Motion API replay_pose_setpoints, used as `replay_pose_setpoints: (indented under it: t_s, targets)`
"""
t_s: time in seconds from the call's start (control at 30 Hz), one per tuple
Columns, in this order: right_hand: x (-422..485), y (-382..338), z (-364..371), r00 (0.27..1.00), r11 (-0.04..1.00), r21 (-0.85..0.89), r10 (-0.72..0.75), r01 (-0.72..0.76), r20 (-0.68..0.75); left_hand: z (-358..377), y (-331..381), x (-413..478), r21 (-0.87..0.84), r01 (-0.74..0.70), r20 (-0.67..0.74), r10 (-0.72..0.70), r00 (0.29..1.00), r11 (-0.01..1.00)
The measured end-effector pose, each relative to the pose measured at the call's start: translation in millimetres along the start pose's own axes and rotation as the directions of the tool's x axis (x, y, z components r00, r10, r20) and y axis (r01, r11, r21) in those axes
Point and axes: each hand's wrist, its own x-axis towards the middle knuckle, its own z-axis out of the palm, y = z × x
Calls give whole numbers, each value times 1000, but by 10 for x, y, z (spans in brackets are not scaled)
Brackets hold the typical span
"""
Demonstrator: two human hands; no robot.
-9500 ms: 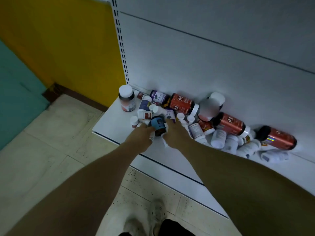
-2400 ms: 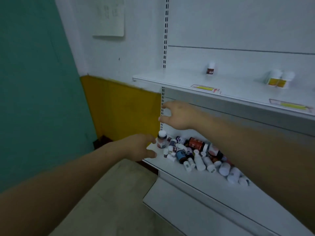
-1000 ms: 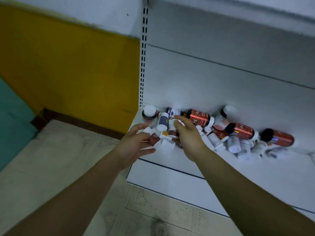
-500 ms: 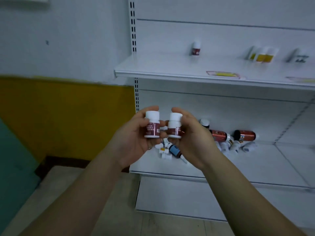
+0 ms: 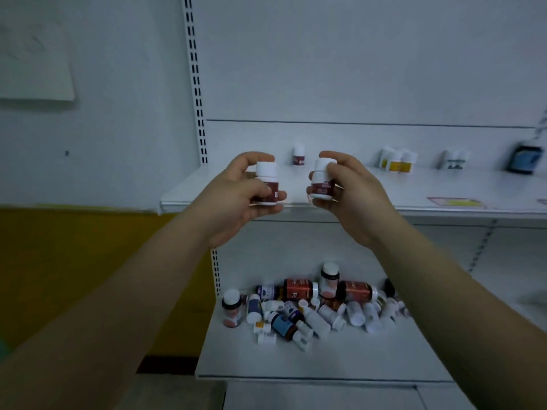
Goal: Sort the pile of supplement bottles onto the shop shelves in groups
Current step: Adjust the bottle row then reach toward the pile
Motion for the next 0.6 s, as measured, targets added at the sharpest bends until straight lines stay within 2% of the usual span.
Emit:
replay_pose_setpoints:
  t_s: [0.1,0.17,0.27,0.33,0.4,0.6]
  targets:
    - [441,-71,-221,1000,990,-142,30,-29,7,96,14,441,334,-27,-33,41,999,942]
    - [732,-83,-354,999,960,-277,53,-49,10,132,-39,740,553,-12,-54,50,997,833]
    - [1141,-30,-540,998,843,-536,53,-37,15,198,-184,1123,743,51,-68,-1,998,668]
    - [1375,63,-652,996,750,-661,71,-16,56,223,-291,1321,803,75,-69,-33,997,591]
    - [1570,176,-748,990,652,-758,91,20,105,227,-379,1484,828,76,-61,-45,997,556]
    - [2122,333,-867,979,449,-879,42,161,200,283,-517,1910,884,73,-71,-22,997,461]
